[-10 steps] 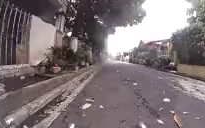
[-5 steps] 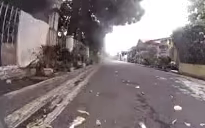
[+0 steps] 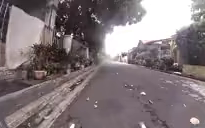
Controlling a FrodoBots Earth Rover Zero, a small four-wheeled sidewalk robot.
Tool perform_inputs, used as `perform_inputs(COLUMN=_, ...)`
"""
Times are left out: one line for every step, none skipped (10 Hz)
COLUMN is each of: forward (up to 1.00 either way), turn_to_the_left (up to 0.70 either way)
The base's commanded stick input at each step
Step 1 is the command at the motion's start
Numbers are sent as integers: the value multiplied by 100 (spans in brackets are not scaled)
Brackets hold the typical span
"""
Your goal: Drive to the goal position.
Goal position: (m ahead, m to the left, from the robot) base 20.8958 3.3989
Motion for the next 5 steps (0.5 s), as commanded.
perform_inputs(forward=70, turn_to_the_left=0)
perform_inputs(forward=70, turn_to_the_left=0)
perform_inputs(forward=70, turn_to_the_left=-1)
perform_inputs(forward=70, turn_to_the_left=-5)
perform_inputs(forward=70, turn_to_the_left=-12)
